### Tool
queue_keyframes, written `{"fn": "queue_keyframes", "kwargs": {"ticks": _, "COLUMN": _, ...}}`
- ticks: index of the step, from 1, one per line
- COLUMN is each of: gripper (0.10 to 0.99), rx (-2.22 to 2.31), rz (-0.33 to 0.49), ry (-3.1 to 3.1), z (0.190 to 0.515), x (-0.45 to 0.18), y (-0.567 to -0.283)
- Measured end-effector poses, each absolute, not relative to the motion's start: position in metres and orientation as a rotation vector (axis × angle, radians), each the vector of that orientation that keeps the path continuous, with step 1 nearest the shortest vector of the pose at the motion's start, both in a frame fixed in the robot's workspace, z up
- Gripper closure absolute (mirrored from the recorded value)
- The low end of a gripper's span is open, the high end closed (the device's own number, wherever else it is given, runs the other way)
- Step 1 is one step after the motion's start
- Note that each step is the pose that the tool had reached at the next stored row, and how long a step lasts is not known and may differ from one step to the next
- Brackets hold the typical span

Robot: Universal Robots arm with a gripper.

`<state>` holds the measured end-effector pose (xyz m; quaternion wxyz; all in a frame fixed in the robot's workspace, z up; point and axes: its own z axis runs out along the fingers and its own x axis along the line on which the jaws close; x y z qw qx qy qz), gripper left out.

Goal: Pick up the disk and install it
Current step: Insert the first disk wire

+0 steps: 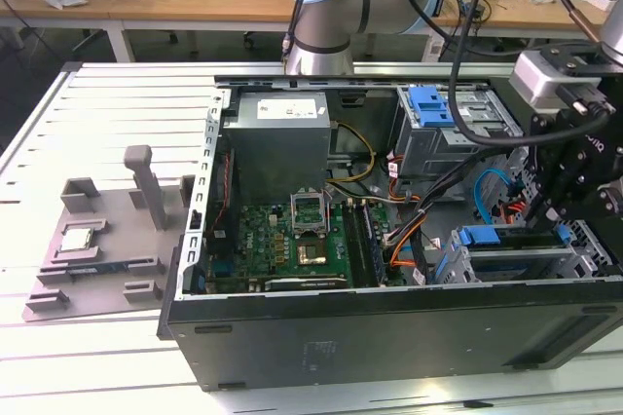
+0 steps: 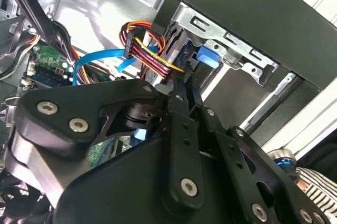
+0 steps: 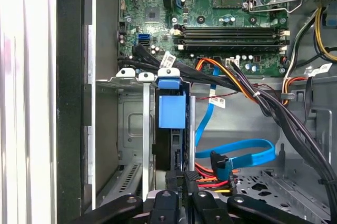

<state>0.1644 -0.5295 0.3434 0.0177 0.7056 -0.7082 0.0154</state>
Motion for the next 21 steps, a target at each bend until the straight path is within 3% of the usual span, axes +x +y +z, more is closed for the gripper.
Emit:
{"fn": "queue_keyframes", "kwargs": {"ticks": 18, "gripper": 0.910, "rx": 2.193, "rz": 0.047, "ry": -2.200, "z": 0.3356, "x": 0.1651, "y": -0.5295}}
{"fn": "queue_keyframes", "kwargs": {"ticks": 19, "gripper": 0.847, "rx": 2.192, "rz": 0.047, "ry": -2.200, "z": 0.3358, "x": 0.1651, "y": -0.5295}}
{"fn": "queue_keyframes", "kwargs": {"ticks": 21, "gripper": 0.847, "rx": 2.192, "rz": 0.049, "ry": -2.200, "z": 0.3432, "x": 0.1650, "y": -0.5284}}
